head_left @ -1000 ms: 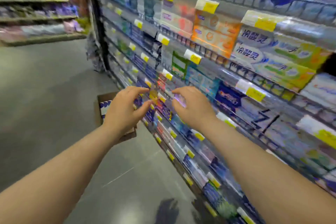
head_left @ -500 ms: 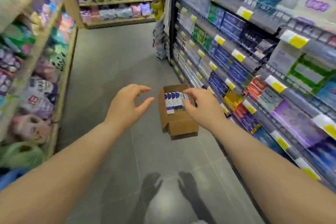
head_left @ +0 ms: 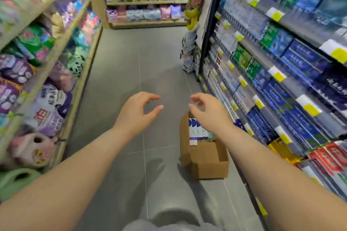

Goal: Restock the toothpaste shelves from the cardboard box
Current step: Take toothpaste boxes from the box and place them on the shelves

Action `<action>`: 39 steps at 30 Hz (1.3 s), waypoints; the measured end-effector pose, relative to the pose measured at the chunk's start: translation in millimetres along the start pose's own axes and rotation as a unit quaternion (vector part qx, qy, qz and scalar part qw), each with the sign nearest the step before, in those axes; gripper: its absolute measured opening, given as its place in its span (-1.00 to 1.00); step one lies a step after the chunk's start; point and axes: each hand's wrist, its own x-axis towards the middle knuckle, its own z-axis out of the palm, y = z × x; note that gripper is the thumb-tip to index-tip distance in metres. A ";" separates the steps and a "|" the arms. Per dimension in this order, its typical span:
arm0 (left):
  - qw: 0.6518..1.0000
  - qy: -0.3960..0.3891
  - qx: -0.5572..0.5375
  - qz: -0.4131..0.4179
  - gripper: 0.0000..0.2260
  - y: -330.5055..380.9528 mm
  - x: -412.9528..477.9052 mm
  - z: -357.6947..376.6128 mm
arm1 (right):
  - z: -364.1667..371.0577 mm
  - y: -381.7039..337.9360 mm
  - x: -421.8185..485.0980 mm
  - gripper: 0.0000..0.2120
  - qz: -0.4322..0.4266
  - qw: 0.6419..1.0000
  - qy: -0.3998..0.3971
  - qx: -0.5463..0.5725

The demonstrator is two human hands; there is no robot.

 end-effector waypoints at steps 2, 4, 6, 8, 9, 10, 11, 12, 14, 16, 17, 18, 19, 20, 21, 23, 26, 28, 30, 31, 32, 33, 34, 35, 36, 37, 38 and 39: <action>1.000 -0.008 0.003 0.000 -0.76 -17.3 35.9 -2.9 | 7.8 0.4 38.9 -0.71 -0.002 1.000 -0.002 0.001; 1.000 -0.017 -0.001 0.006 -0.74 -39.1 73.8 -3.5 | 17.9 2.9 78.1 -0.72 0.006 1.000 -0.001 0.004; 0.999 -0.031 0.001 0.024 -0.70 -63.1 114.9 -2.0 | 30.0 7.7 118.4 -0.72 0.018 1.000 0.004 0.003; 0.998 -0.053 0.002 0.044 -0.73 -86.8 159.8 1.4 | 42.9 13.3 158.6 -0.71 0.040 0.999 0.017 0.001; 0.997 -0.064 -0.001 0.053 -0.74 -97.7 182.8 3.9 | 48.2 15.9 177.3 -0.71 0.057 0.998 0.027 0.001; 0.995 -0.079 -0.007 0.061 -0.75 -107.8 207.0 6.8 | 51.3 18.1 194.8 -0.72 0.075 0.996 0.039 0.003; 0.993 -0.098 -0.014 0.068 -0.76 -117.2 231.1 10.2 | 53.5 20.1 211.1 -0.72 0.097 0.994 0.053 0.008; 0.990 -0.119 -0.019 0.076 -0.76 -125.0 252.9 14.2 | 54.5 21.7 224.5 -0.72 0.119 0.991 0.066 0.014; 0.981 -0.157 -0.021 0.108 -0.76 -134.2 293.6 24.6 | 53.7 27.6 246.2 -0.71 0.166 0.982 0.086 0.024; 0.972 -0.189 -0.028 0.135 -0.77 -135.1 331.1 39.2 | 50.5 39.2 263.3 -0.71 0.206 0.973 0.101 0.025; 0.968 -0.203 -0.031 0.147 -0.77 -133.8 349.3 48.6 | 48.0 46.9 270.7 -0.71 0.221 0.969 0.109 0.023; 0.963 -0.214 -0.034 0.160 -0.76 -131.0 366.0 58.9 | 44.8 55.6 277.3 -0.71 0.236 0.965 0.118 0.019; 0.958 -0.223 -0.037 0.174 -0.73 -128.0 382.6 71.7 | 41.3 65.7 283.6 -0.71 0.250 0.960 0.126 0.015; 0.953 -0.235 -0.040 0.190 -0.68 -124.8 398.8 86.3 | 37.3 77.4 289.7 -0.72 0.265 0.955 0.136 0.011; 0.946 -0.251 -0.043 0.201 -0.65 -121.1 413.8 102.3 | 33.4 90.0 296.0 -0.72 0.281 0.948 0.149 0.011; 0.933 -0.276 -0.045 0.226 -0.65 -113.9 438.7 135.8 | 27.1 116.3 308.5 -0.73 0.309 0.936 0.169 0.014; 0.922 -0.294 -0.071 0.240 -0.68 -98.6 474.4 184.7 | 17.4 155.1 329.6 -0.72 0.340 0.923 0.180 0.022; 0.913 -0.326 -0.078 0.234 -0.71 -84.7 495.6 212.8 | 8.9 176.1 341.3 -0.71 0.362 0.913 0.189 0.026; 0.902 -0.347 -0.089 0.242 -0.72 -75.6 515.1 237.8 | 0.7 193.2 350.3 -0.72 0.382 0.902 0.200 0.025; 0.897 -0.357 -0.098 0.241 -0.74 -70.7 524.6 247.7 | -3.3 200.1 354.3 -0.71 0.392 0.896 0.207 0.025; 0.892 -0.369 -0.101 0.241 -0.78 -67.0 533.9 257.4 | -6.9 206.4 358.0 -0.71 0.403 0.890 0.212 0.026; 0.884 -0.386 -0.101 0.241 -0.82 -63.6 543.6 267.8 | -9.4 212.7 361.8 -0.71 0.415 0.883 0.217 0.027; 0.874 -0.407 -0.101 0.246 -0.84 -61.2 552.8 279.3 | -11.1 219.3 365.8 -0.71 0.430 0.875 0.221 0.028; 0.862 -0.428 -0.101 0.254 -0.85 -59.4 562.4 292.4 | -11.4 226.3 369.7 -0.71 0.446 0.866 0.225 0.028; 0.849 -0.445 -0.102 0.265 -0.85 -56.9 571.5 304.6 | -10.5 232.7 373.5 -0.71 0.464 0.856 0.227 0.028; 0.837 -0.462 -0.103 0.275 -0.85 -54.6 580.3 318.2 | -7.6 240.5 377.0 -0.72 0.480 0.846 0.232 0.028; 0.824 -0.478 -0.105 0.284 -0.85 -53.0 589.0 333.5 | -3.0 248.9 380.6 -0.72 0.495 0.836 0.237 0.028; 0.812 -0.494 -0.106 0.292 -0.85 -51.9 596.7 348.6 | 3.4 257.5 384.4 -0.72 0.509 0.826 0.242 0.028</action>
